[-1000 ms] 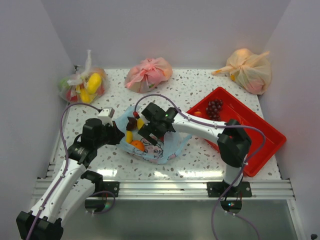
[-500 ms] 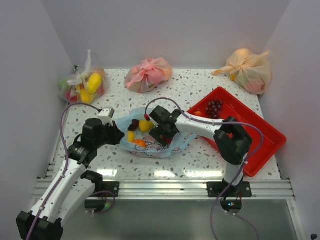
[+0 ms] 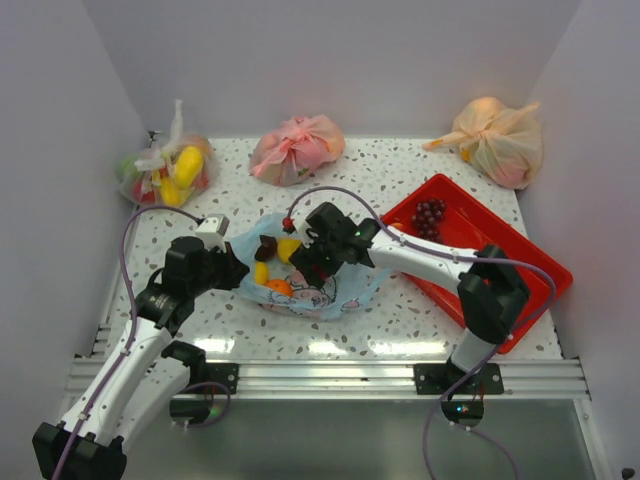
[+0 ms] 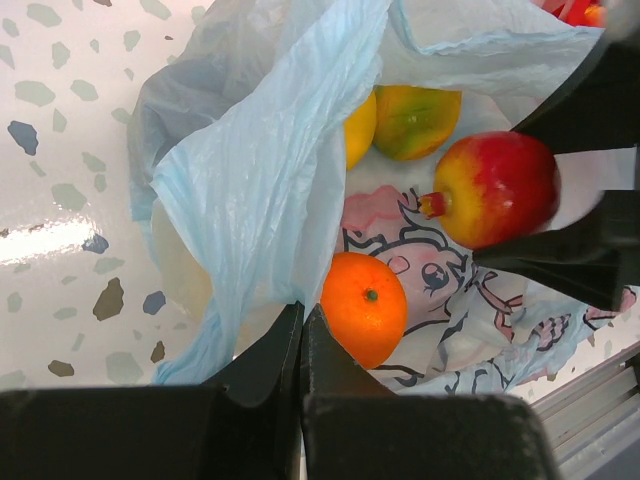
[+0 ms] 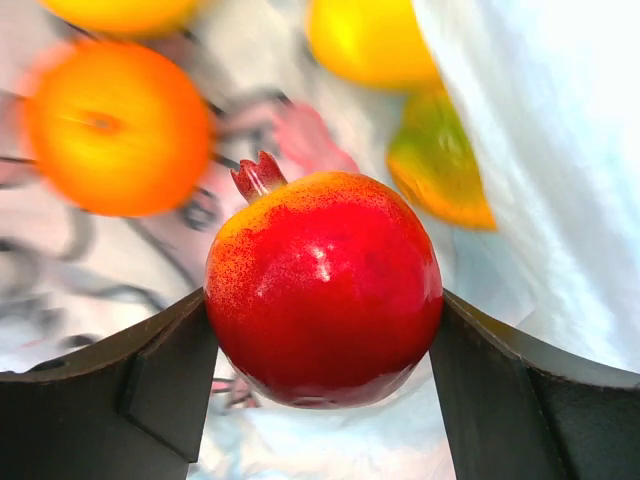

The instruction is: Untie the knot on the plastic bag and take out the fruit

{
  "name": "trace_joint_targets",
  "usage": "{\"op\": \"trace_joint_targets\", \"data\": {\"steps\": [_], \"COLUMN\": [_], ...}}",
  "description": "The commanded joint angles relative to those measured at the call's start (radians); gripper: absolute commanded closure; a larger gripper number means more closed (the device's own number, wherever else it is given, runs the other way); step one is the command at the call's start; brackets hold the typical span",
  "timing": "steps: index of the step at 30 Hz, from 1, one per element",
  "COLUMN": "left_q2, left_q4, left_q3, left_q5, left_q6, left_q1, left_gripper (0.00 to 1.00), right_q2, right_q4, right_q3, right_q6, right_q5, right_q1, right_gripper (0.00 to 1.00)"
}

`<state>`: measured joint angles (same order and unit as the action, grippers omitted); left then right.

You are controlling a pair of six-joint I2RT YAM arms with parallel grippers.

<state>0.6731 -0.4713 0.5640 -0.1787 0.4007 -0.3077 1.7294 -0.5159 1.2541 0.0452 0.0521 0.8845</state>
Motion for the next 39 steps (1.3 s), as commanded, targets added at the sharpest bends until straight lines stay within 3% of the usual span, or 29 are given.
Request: {"op": "trace_joint_targets", "data": {"steps": [1, 5, 9, 17, 22, 28, 33, 36, 39], "left_q2": [-0.004, -0.006, -0.006, -0.01, -0.009, -0.009, -0.007, -0.006, -0.006], "left_q4": [0.046, 0.046, 0.046, 0.046, 0.046, 0.046, 0.048, 0.046, 0.048], "left_q3": [-0.004, -0.004, -0.003, -0.004, -0.003, -0.004, -0.003, -0.003, -0.003], "left_q5": [0.001, 0.002, 0.002, 0.002, 0.001, 0.001, 0.001, 0.001, 0.001], "left_q6": [-0.003, -0.003, -0.005, -0.003, -0.003, -0.003, -0.003, -0.003, -0.003], "left_q1": [0.009, 0.007, 0.007, 0.009, 0.007, 0.009, 0.009, 0.009, 0.007], "left_gripper": [1.0, 1.0, 1.0, 1.0, 1.0, 1.0, 1.0, 1.0, 1.0], "right_q2": [-0.117, -0.206, -0.309, -0.485, -0.531, -0.489, -0.401, -0.372, -0.375], "right_q4": [0.125, 0.157, 0.148, 0.079, 0.056, 0.06, 0.082, 0.102, 0.114], "right_q3": [0.019, 0.044, 0.064, -0.03, -0.183, -0.346, -0.364, -0.369, -0.369], "right_q6": [-0.007, -0.03, -0.038, -0.145, -0.266, -0.39, -0.412, -0.413, -0.41], "right_q5": [0.146, 0.143, -0.004, -0.313, -0.336, -0.232, -0.121, -0.086, -0.052], "right_q1": [0.002, -0.001, -0.027, -0.322, -0.54, -0.717, -0.742, -0.742, -0.739], "right_gripper": [0.3, 0.35, 0.38, 0.39, 0.39, 0.38, 0.26, 0.04, 0.01]}}
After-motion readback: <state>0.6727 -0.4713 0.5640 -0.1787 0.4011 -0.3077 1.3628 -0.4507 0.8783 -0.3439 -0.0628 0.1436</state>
